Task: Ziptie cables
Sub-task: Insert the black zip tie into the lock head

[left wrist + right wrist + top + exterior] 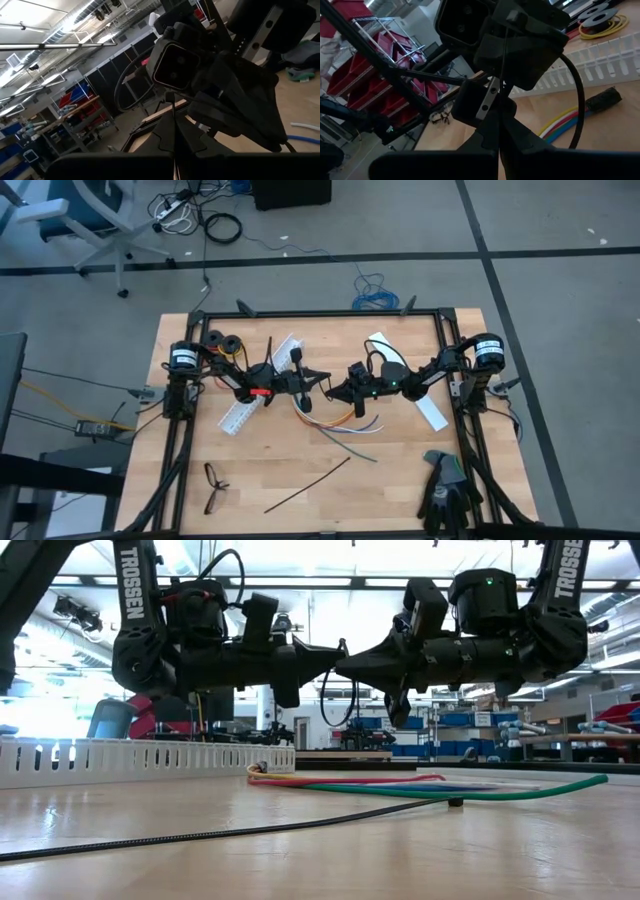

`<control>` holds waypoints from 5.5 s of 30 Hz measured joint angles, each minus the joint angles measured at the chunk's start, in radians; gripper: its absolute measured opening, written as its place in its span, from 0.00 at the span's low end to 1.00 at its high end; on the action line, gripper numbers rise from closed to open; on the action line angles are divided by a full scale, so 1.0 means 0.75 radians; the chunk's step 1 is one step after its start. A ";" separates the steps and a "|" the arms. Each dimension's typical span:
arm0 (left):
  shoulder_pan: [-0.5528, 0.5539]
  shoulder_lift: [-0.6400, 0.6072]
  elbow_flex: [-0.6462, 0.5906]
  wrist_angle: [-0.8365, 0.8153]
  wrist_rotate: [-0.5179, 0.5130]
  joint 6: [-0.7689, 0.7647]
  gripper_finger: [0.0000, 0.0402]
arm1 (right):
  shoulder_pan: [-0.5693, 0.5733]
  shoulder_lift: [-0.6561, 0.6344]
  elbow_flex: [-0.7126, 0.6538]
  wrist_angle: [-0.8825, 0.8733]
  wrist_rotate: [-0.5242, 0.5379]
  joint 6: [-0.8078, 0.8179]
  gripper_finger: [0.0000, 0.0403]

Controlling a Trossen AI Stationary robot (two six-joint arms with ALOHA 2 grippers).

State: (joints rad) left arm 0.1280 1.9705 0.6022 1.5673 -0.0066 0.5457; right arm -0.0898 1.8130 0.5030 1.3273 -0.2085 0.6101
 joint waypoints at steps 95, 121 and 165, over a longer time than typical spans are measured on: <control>-0.048 -0.001 0.000 -0.129 0.025 0.171 0.01 | -0.128 0.000 0.001 0.023 -0.217 0.266 0.00; -0.083 -0.001 0.000 -0.280 0.034 0.278 0.00 | -0.133 0.000 0.002 -0.153 -0.495 0.476 0.00; -0.020 -0.003 -0.260 0.003 0.079 -0.251 0.01 | -0.254 0.000 -0.005 -0.210 -0.454 -0.288 0.24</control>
State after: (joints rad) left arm 0.1131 1.9682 0.4069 1.5696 0.0530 0.3577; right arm -0.2805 1.8130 0.4993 1.1695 -0.5487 0.3943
